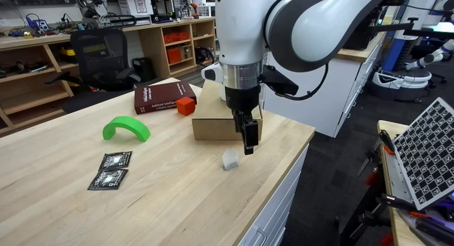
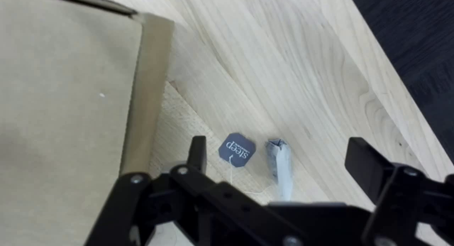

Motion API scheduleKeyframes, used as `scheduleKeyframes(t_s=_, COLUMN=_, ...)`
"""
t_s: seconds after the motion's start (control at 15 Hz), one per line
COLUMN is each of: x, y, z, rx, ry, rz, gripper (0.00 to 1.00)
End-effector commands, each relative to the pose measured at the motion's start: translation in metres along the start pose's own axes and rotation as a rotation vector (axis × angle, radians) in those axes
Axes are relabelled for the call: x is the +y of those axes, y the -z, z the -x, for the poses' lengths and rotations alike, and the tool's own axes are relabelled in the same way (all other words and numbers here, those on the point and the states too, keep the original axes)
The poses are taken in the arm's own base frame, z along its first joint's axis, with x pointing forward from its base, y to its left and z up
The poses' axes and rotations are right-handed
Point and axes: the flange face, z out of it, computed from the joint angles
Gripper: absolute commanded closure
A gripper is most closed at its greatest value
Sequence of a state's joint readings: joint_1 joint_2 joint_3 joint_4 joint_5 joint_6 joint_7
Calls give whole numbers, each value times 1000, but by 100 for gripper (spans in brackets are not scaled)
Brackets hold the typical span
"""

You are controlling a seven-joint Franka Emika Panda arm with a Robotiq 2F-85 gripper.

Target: Put the white object in the white mug cup

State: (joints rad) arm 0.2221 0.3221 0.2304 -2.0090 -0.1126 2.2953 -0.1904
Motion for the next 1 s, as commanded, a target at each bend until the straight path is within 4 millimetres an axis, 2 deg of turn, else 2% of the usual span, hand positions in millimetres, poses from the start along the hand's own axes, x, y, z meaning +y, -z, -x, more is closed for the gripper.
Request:
scheduleKeyframes(t_s=0.0, x=2, y=-1, z=-15, rx=36, ry=-6, rz=-6, gripper=0)
scheduleKeyframes(t_s=0.53, x=-2, y=-7, z=-25, rx=89, ry=8, rz=-70, gripper=0)
scheduleKeyframes(t_s=0.6, x=-1, y=-7, z=-25, rx=93, ry=9, rz=-73, gripper=25)
scheduleKeyframes(t_s=0.73, x=1, y=-7, z=-24, rx=97, ry=11, rz=-76, gripper=33)
scheduleKeyframes(t_s=0.93, x=3, y=-6, z=-24, rx=101, ry=3, rz=-80, gripper=55)
